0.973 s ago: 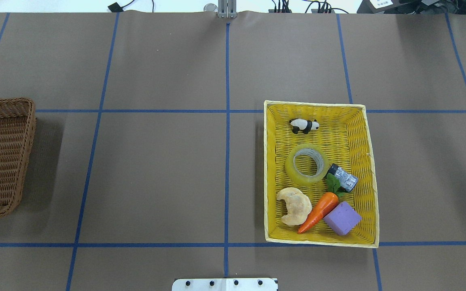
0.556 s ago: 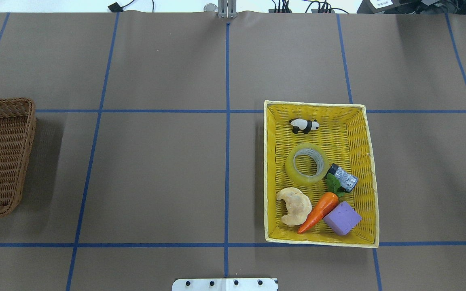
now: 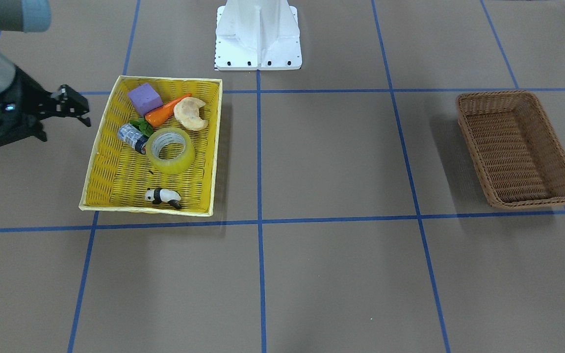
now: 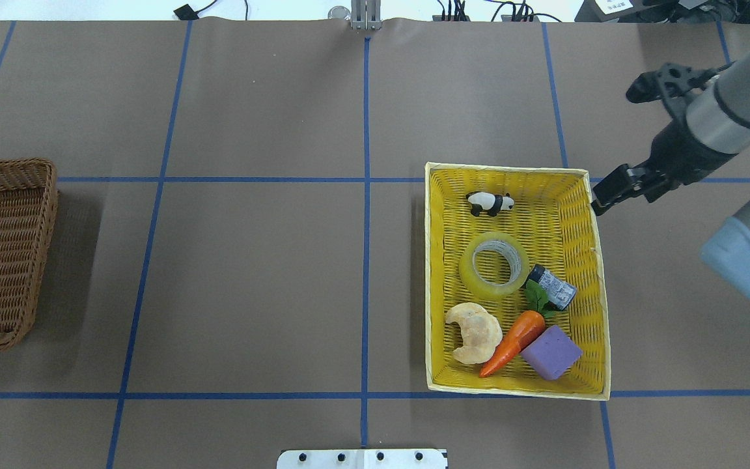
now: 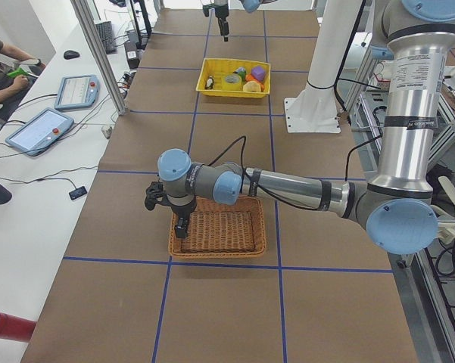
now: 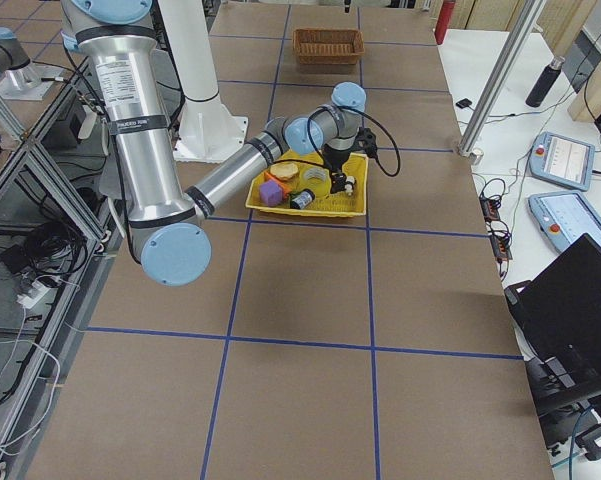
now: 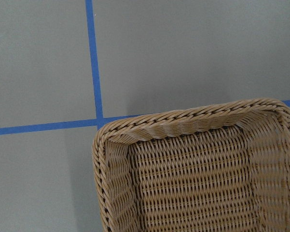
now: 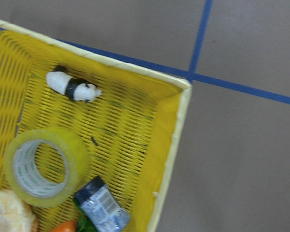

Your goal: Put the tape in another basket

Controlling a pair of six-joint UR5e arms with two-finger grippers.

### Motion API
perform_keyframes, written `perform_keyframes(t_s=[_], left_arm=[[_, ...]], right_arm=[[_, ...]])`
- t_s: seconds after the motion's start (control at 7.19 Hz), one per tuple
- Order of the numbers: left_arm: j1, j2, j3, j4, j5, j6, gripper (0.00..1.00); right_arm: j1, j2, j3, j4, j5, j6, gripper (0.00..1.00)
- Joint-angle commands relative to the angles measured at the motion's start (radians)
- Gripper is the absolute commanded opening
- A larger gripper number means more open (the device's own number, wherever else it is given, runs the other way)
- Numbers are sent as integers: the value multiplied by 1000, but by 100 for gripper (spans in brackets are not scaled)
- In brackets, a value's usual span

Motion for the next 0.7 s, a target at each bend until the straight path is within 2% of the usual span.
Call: perform_keyframes(t_s=[0.0,0.14,0.42,0.56], left_arm=[[2,-5,3,-2,-2,2,97],[3,-5,5,5,-2,-2,98],[3,-7,20,3,3,-4,98],[3,-5,18,2,1,-4,98]], right_arm=[[-143,79,-72,6,-90,32,100],[-169,100,-109,27,-118,30,99],[-191,103,-218,189,-120,29,99],[-194,105,-230,210,-123,29,98]])
